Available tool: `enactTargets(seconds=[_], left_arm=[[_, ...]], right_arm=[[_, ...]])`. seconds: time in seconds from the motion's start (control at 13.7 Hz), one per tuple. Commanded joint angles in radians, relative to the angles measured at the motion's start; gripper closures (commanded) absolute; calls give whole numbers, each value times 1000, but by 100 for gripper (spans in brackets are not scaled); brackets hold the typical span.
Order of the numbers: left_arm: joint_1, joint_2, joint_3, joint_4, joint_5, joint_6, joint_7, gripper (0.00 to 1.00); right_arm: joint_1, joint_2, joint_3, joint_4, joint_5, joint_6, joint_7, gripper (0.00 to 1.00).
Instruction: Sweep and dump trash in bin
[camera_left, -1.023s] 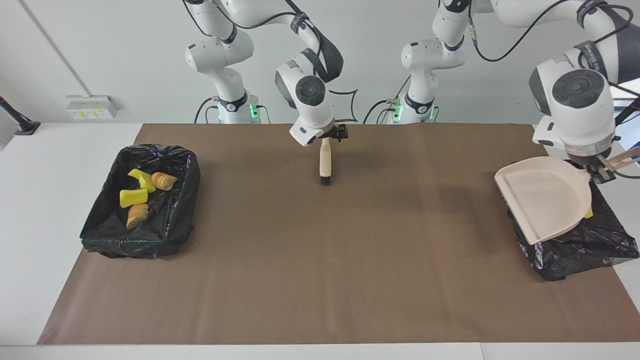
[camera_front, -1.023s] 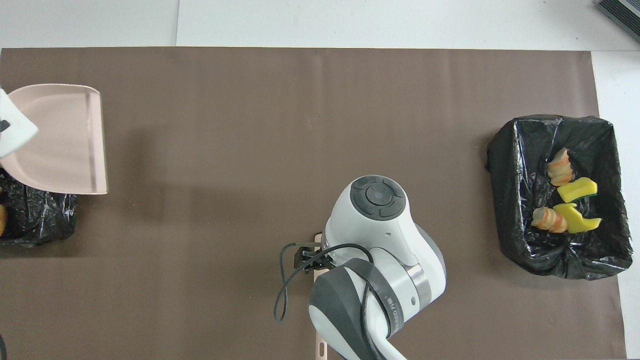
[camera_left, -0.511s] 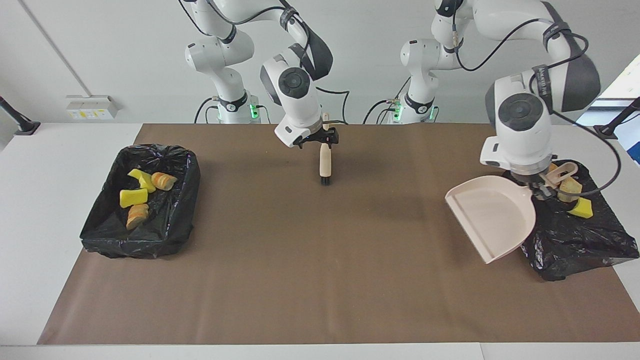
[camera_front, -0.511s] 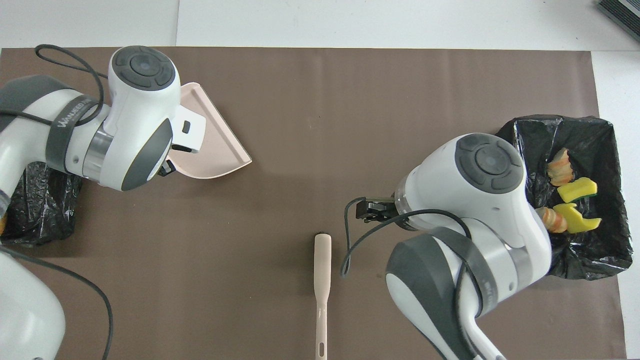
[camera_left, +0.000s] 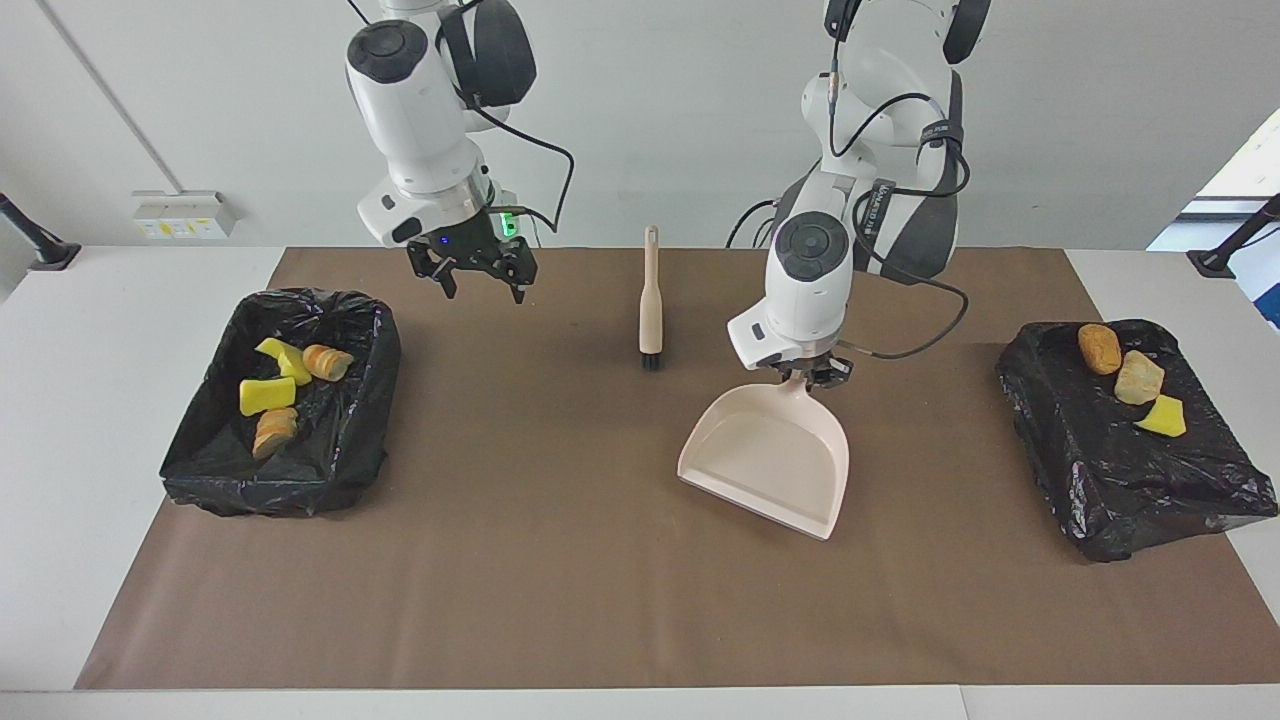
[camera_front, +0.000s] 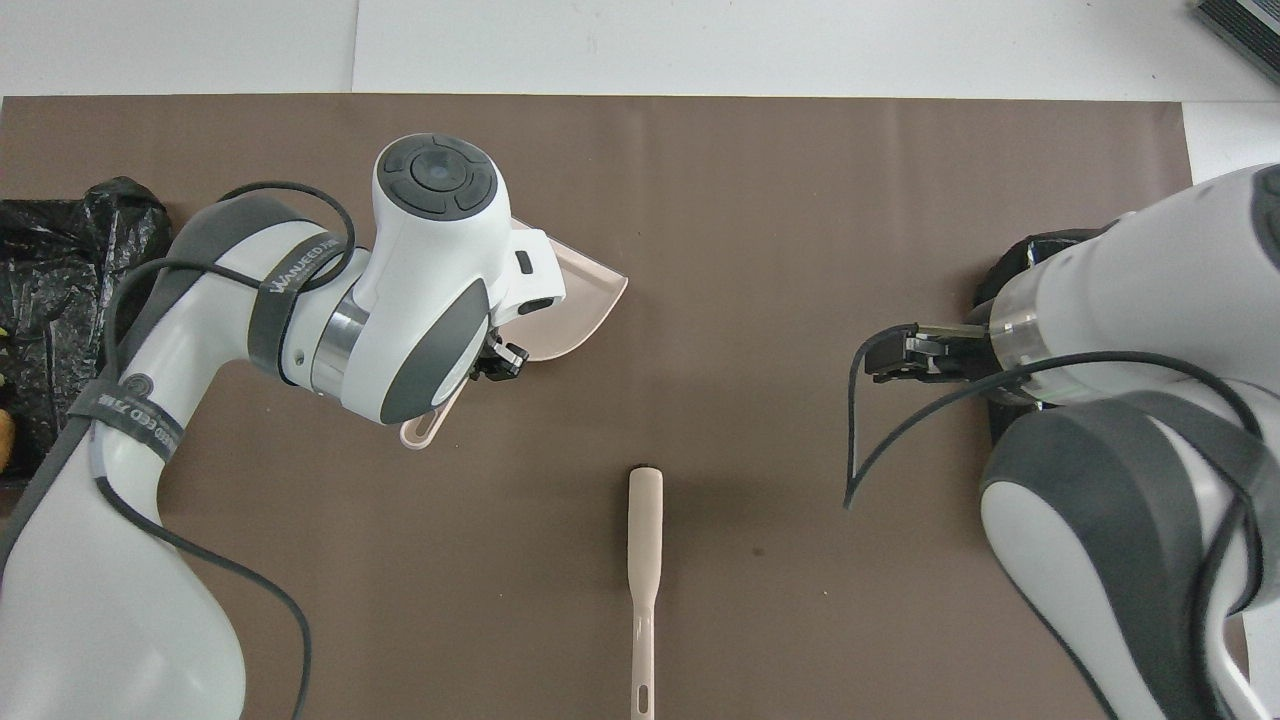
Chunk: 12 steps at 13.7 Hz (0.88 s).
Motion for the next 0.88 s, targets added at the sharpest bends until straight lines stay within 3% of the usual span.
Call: enactTargets(seconds=[0.0, 0.15, 0.22, 0.44, 0.51, 0.66, 0.8], left_arm=[[-61, 101, 22, 164, -60, -30, -171, 100], [-100, 129, 24, 213, -86, -24, -213, 100], [-118, 161, 24, 259, -90, -24, -270, 100], [-164, 273, 22, 374, -99, -14, -413, 100], [-174, 313, 24, 382, -99, -1, -431, 100], [-190, 334, 24, 408, -99, 21, -480, 100], [-198, 334, 19, 400, -99, 36, -511, 100]], right_arm=[[-71, 4, 7, 76, -32, -61, -95, 0], [-97, 6, -10, 121, -40, -119, -148, 0], [-76, 6, -63, 134, -54, -153, -193, 0], [67, 6, -336, 148, -45, -170, -322, 0], [46, 6, -324, 148, -44, -168, -345, 0], [-81, 6, -178, 148, -41, -171, -342, 0], [-82, 3, -163, 147, -58, -173, -333, 0]])
